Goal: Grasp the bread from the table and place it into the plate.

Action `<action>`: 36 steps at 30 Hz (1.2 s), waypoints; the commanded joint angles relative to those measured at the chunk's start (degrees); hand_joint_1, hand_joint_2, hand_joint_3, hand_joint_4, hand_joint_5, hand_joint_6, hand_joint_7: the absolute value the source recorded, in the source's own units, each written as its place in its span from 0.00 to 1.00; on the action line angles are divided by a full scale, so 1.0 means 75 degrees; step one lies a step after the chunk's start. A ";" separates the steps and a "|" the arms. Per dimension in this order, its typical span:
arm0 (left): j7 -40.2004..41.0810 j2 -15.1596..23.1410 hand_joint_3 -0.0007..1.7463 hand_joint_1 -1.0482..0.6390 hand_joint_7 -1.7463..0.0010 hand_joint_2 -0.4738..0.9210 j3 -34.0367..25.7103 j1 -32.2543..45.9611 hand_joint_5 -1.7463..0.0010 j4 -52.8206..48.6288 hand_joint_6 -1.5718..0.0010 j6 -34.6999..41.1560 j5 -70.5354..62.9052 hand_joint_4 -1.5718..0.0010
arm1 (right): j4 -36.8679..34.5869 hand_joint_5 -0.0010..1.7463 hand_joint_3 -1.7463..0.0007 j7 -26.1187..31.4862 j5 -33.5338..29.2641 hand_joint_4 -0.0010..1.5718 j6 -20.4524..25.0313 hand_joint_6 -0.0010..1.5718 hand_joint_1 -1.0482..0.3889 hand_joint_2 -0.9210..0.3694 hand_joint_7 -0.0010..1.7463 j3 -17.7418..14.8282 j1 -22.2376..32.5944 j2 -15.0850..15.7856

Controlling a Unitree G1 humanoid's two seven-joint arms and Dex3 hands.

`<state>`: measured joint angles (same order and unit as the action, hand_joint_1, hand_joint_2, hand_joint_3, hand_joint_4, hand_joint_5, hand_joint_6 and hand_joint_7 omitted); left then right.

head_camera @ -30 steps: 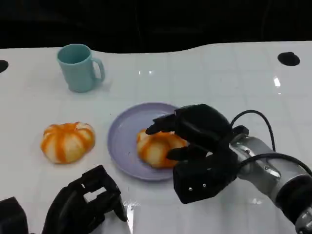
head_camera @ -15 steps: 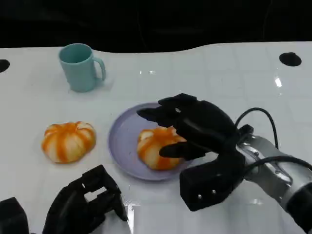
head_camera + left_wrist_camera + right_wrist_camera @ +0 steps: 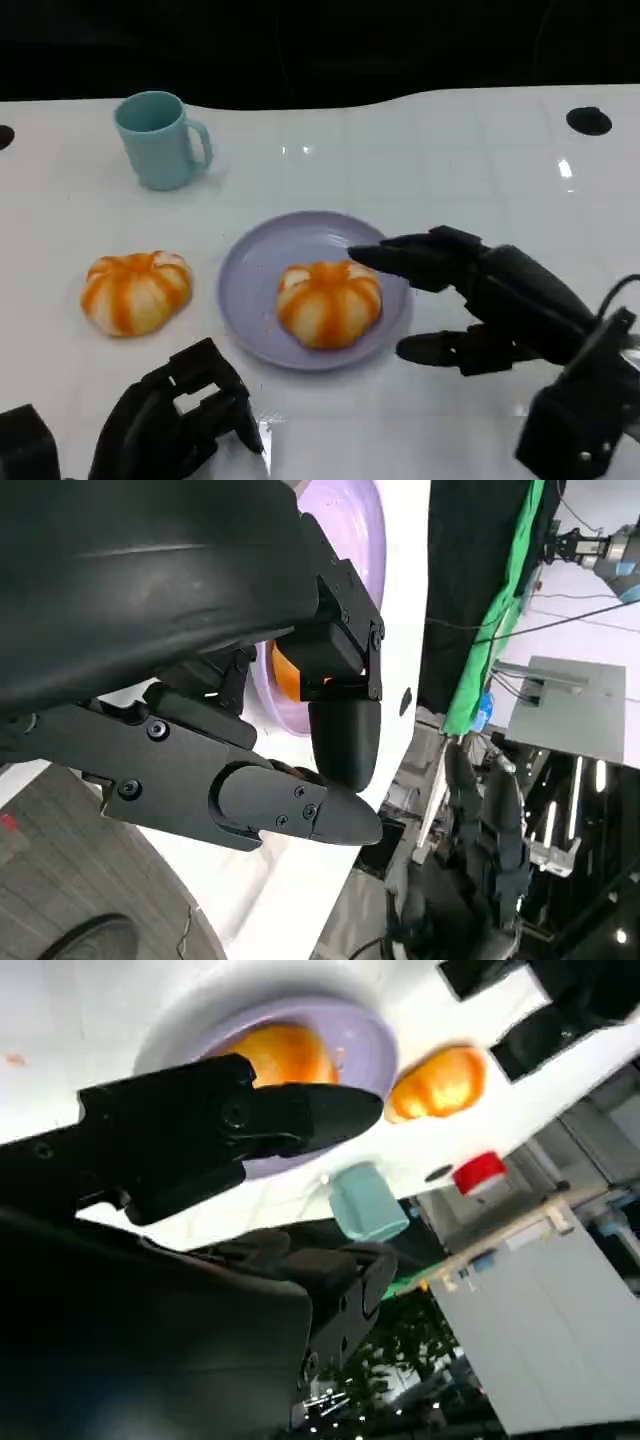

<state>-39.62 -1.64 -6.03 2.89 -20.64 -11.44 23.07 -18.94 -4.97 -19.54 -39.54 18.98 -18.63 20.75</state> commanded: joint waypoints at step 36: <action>-0.0065 0.0145 0.05 0.25 0.19 1.00 -0.0038 -0.0043 0.00 0.0044 0.57 0.0067 0.0094 0.55 | 0.1099 1.00 0.51 -0.1563 0.3425 0.47 0.0237 0.41 0.49 0.17 0.83 -0.1698 0.3437 -0.1195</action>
<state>-39.67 -1.55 -6.15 2.84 -20.73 -11.20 23.32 -9.39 -16.07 6.17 -36.30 7.40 7.19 11.70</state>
